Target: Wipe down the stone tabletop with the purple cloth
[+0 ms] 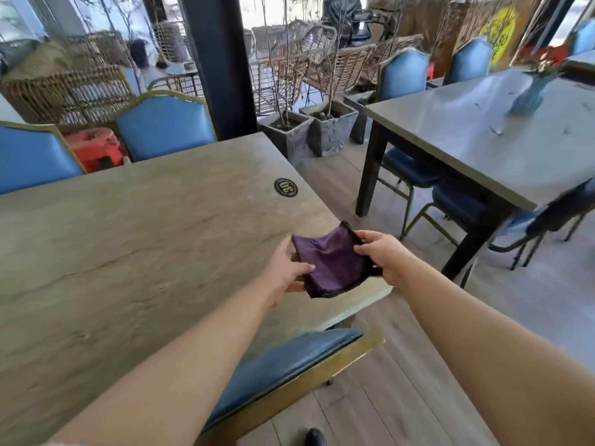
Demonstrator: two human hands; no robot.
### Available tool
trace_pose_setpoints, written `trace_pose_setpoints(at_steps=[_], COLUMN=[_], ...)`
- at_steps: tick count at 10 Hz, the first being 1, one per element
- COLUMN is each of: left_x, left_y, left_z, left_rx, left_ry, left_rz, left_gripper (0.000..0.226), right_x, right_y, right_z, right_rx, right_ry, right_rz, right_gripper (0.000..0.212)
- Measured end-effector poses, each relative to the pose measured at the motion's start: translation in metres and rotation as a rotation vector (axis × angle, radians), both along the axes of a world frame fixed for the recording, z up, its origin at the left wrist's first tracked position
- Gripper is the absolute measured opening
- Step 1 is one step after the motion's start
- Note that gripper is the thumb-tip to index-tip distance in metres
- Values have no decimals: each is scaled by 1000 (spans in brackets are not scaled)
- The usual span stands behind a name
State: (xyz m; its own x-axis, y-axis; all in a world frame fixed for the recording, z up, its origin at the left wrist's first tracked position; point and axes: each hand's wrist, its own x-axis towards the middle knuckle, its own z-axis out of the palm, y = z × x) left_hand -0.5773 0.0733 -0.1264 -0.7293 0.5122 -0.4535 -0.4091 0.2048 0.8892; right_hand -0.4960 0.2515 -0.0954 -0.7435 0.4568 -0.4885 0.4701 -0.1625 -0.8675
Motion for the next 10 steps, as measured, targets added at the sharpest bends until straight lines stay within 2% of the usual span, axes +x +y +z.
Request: trace_pose_setpoints(at_steps=[1,2,3,4,5,6,7,8,9,10], left_x=[6,1,-6,7,12,12,12,16,25,33], left_y=[20,40,54,64,70,78,89,99,103,103], left_z=[-16,-35,-67,-61,-61,-55,-45,-36,-37,-31], left_rx=[-56,-143,-235,-463,-699,-822,-887,-1013,-1097,-1098], left_ry=[44,105,159,332,462,504,669,716,604,473], left_rz=[29,5,-3,-108,-278,-311,-344,-522,-664,-815], left_gripper=[89,78,80,80,82,78,57,51,60,78], right_x=[-8,-19,-26,-27,-26,-26,-27,-30,-25,-23], right_y=[19,38,57,73,87,90,85,80,78,81], right_z=[-24,-44,-60,-81,-93,-93,-95,-102,-113,-118], right_rx=[-19,-9,0,48,371,756,929,1005,1066,1101], right_ry=[-38,-75,-89,-125,-191,-192,-33,-10,-9,20], right_rz=[6,33,74,150,317,443,550,813,993,983], right_gripper=[43,44,43,46,52,50,39,36,45,50])
